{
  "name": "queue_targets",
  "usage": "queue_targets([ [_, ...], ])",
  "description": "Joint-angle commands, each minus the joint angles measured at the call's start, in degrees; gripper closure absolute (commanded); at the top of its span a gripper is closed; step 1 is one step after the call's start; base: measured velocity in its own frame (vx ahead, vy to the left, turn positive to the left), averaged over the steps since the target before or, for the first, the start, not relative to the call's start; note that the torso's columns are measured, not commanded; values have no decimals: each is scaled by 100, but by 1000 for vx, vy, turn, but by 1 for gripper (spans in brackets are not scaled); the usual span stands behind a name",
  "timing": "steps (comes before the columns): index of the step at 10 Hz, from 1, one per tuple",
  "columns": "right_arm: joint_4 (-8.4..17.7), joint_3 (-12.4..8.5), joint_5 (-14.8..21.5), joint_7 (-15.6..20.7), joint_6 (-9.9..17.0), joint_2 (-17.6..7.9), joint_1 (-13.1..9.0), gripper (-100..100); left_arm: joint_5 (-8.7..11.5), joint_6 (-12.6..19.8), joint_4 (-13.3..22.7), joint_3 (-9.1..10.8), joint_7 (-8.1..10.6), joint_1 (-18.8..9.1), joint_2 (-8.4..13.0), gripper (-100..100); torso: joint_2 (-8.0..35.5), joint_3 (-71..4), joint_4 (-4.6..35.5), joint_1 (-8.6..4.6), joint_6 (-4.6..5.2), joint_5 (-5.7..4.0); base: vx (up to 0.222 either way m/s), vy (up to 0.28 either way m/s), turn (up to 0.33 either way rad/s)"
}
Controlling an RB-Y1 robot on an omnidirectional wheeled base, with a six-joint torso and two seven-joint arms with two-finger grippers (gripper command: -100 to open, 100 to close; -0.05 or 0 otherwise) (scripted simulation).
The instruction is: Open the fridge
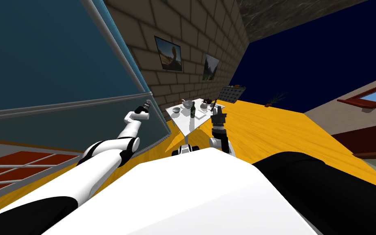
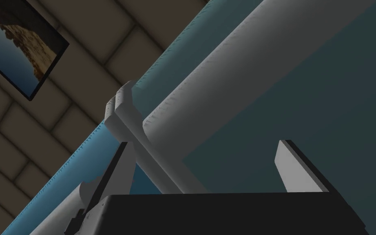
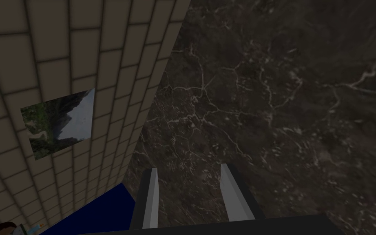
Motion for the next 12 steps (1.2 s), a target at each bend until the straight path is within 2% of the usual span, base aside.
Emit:
queue_targets([
  [1, 0, 0, 0, 0, 0, 0, 0, 0, -39, 241, 249, -47, -21, -272, 65, -100, 3, 3, 2, 5, 0, 1, 71, -46, 37],
  [2, 0, 0, 0, 0, 0, 0, 0, 0, -54, 322, 368, -71, -28, -390, 93, -100, 4, 3, 2, 10, -1, 3, 70, -43, 48],
  [4, 0, 0, 0, 0, 0, -1, -1, 0, -51, 286, 297, -54, -24, -326, 75, -100, 13, 8, 3, 12, 0, 4, 20, -12, 4],
  [5, 0, 0, 0, 0, 0, -1, -1, 0, -51, 284, 296, -54, -24, -325, 74, 100, 17, 11, 6, 12, -1, 4, 6, -2, -16],
  [7, 1, -1, 0, 0, 1, -2, -3, 0, 48, 318, 190, -277, -38, -404, -68, 100, 34, 20, -2, 32, 18, 17, -217, 128, -94],
  [8, 2, -1, 0, 0, 1, -2, -6, 0, 48, 318, 190, -277, -38, -404, -68, 100, 58, 35, -6, 30, 25, 23, -291, 170, -112],
  [10, 1, -1, 0, 0, 1, -2, -5, 0, 147, 358, 92, -497, -52, -473, -208, 100, 13, 10, 7, 24, -17, 9, -283, 168, -114],
  [11, 2, -1, 0, 0, 1, -2, -5, 0, 147, 358, 92, -497, -52, -473, -208, 100, 16, 11, -2, 9, -8, 11, -271, 122, -76],
  [12, 1, -1, 0, 0, 1, -1, -4, 0, 197, 378, 44, -607, -58, -507, -278, 100, 3, 5, 2, 10, -26, 8, -300, 136, -65],
])
